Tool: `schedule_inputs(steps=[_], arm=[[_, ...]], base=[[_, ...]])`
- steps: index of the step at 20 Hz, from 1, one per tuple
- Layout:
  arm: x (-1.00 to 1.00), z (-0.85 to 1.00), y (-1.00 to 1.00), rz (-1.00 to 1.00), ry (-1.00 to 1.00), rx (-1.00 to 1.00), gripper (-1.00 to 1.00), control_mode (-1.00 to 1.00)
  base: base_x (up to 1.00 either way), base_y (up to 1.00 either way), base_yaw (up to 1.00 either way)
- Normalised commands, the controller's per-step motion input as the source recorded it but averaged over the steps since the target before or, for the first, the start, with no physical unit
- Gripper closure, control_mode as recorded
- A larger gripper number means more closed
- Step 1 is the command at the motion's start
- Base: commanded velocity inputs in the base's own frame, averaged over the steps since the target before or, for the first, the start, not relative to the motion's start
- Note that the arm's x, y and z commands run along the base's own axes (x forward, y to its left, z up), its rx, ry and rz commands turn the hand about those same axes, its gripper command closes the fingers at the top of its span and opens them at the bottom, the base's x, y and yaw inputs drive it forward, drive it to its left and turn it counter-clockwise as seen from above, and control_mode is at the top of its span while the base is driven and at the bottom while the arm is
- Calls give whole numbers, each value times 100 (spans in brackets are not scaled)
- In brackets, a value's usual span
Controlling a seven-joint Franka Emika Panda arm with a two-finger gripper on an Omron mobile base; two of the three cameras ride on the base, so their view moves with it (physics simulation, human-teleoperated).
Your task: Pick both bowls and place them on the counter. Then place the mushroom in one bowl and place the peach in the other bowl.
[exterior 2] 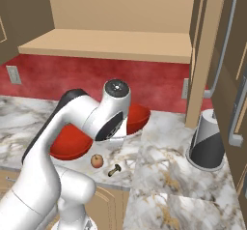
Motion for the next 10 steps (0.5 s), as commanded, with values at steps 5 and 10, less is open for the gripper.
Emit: schedule_inputs(steps=[5, 10], arm=[[43, -67, -13, 6, 0, 3, 100, -100], [49, -66, -4, 6, 0, 2, 100, -100]], base=[[0, 0, 0], [0, 0, 0]])
